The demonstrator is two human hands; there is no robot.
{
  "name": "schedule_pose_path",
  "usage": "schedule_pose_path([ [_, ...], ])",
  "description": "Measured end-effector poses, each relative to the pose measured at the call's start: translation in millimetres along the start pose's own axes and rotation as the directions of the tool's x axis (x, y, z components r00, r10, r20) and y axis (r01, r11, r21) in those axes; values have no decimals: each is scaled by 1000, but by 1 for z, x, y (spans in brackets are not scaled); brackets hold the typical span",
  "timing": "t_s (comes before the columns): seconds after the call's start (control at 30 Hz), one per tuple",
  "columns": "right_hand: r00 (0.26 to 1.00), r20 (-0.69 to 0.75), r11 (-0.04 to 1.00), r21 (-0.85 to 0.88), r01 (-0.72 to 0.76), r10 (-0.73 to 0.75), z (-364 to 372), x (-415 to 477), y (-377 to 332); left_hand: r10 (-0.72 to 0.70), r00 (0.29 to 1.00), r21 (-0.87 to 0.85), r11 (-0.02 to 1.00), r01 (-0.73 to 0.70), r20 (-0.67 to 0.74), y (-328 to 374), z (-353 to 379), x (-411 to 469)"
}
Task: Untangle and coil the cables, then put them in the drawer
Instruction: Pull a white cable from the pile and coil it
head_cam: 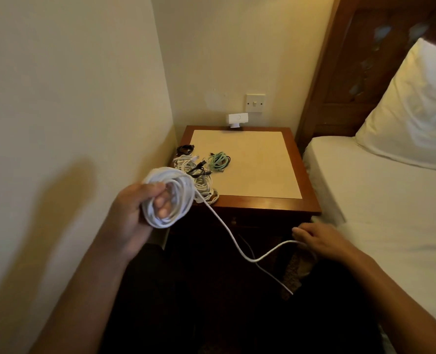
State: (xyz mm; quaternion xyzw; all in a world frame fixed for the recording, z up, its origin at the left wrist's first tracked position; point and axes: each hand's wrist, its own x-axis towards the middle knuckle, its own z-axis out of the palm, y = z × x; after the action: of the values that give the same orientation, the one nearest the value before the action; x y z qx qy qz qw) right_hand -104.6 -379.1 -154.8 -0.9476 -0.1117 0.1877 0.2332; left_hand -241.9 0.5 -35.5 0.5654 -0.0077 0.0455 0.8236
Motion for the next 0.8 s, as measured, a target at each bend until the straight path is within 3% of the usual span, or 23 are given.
schedule_pose_path([
  [0.07, 993, -10, 993, 30, 117, -116, -4, -8, -32, -56, 996, 35, 998, 54, 64, -12, 13, 3],
  [0.1, 981, -25, 973, 124, 193, -192, -7, -14, -53, -72, 992, 48, 997, 68, 99, -16, 22, 5],
  [0.2, 879, -38, 785, 432, 444, -476, -12, -34, -115, -111, 981, 67, 993, 101, 160, -28, 51, 9],
  [0.27, 810, -65, 722, 417, 553, -583, -11, -38, -139, -120, 977, 58, 992, 111, 175, -30, 62, 9],
  [0.5, 871, -138, 772, 413, 484, -472, 0, -31, -122, -11, 991, -51, 999, 18, 131, 14, 54, 3],
  [0.67, 779, -203, 620, 503, 603, -593, 15, -37, -157, -80, 967, 24, 997, 77, 243, 8, 81, -2],
  [0.8, 808, -311, 680, 437, 589, -500, 26, -24, -145, -107, 969, 31, 994, 103, 222, 11, 76, -2],
])
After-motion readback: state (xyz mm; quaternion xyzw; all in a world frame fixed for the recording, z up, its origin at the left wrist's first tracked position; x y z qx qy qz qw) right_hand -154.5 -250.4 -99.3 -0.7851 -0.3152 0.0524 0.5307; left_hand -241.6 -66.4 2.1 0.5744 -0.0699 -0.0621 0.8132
